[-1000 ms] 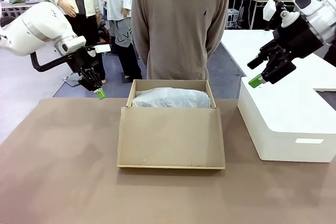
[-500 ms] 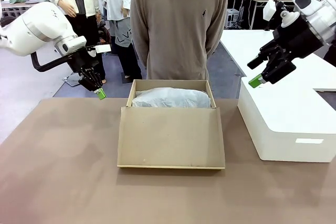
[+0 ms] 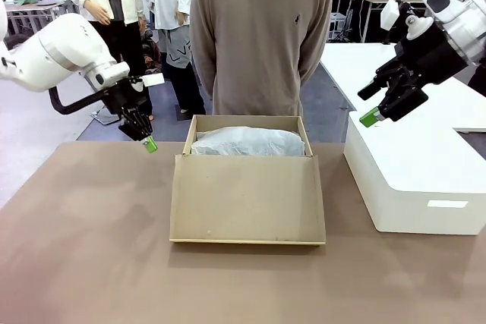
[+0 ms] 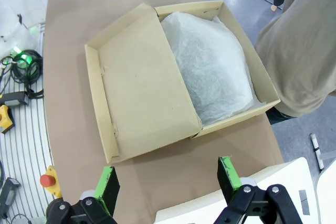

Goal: Pack the shoes into the box.
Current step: Close the Shoes Box, then press down on the lid of the Shoes Box.

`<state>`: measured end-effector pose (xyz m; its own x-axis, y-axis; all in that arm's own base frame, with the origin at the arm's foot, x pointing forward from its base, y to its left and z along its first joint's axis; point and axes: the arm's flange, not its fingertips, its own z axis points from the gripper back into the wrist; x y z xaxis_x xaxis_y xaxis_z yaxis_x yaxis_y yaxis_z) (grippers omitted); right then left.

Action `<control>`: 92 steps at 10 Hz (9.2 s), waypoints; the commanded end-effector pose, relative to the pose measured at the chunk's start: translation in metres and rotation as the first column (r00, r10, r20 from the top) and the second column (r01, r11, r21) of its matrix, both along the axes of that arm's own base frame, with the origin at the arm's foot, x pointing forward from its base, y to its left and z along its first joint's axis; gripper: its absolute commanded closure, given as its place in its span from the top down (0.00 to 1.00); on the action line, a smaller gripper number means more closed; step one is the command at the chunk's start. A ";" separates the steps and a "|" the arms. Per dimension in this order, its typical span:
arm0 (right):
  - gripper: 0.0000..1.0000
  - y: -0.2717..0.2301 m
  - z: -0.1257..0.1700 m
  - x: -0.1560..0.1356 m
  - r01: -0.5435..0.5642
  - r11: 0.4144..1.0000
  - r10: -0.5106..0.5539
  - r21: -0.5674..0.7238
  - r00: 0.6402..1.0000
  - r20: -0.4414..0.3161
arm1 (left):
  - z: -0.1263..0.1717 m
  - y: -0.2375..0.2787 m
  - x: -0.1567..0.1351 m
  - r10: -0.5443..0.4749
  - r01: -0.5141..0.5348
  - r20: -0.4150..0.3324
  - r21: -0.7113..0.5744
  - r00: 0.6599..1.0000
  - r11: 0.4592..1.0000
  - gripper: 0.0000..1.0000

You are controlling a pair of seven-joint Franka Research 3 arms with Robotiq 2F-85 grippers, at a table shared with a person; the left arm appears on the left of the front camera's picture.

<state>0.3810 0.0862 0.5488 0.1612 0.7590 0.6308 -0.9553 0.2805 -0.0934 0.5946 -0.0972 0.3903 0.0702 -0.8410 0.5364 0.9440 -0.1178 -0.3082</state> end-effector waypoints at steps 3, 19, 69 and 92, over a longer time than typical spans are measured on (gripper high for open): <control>1.00 -0.001 0.000 0.002 -0.027 0.999 0.027 0.026 1.000 0.013 | -0.040 0.001 -0.032 0.046 -0.047 -0.015 -0.090 0.999 0.995 0.00; 1.00 -0.001 0.000 0.002 -0.027 0.999 0.027 0.026 1.000 0.013 | -0.082 -0.018 -0.015 -0.046 0.027 -0.147 -0.129 0.988 0.991 0.00; 1.00 -0.001 0.000 0.002 -0.027 0.999 0.027 0.026 1.000 0.013 | -0.015 -0.039 -0.136 0.354 -0.403 -0.194 -0.480 0.915 0.779 0.00; 1.00 -0.001 0.000 0.002 -0.027 0.999 0.027 0.026 1.000 0.013 | 0.053 -0.040 -0.057 0.668 -0.607 0.155 -0.306 0.728 0.733 0.00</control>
<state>0.3810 0.0862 0.5488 0.1611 0.7590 0.6308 -0.9553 0.2804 -0.0934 0.5398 -0.1370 0.4415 0.3923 -0.5003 0.7719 0.8594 0.4986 -0.1135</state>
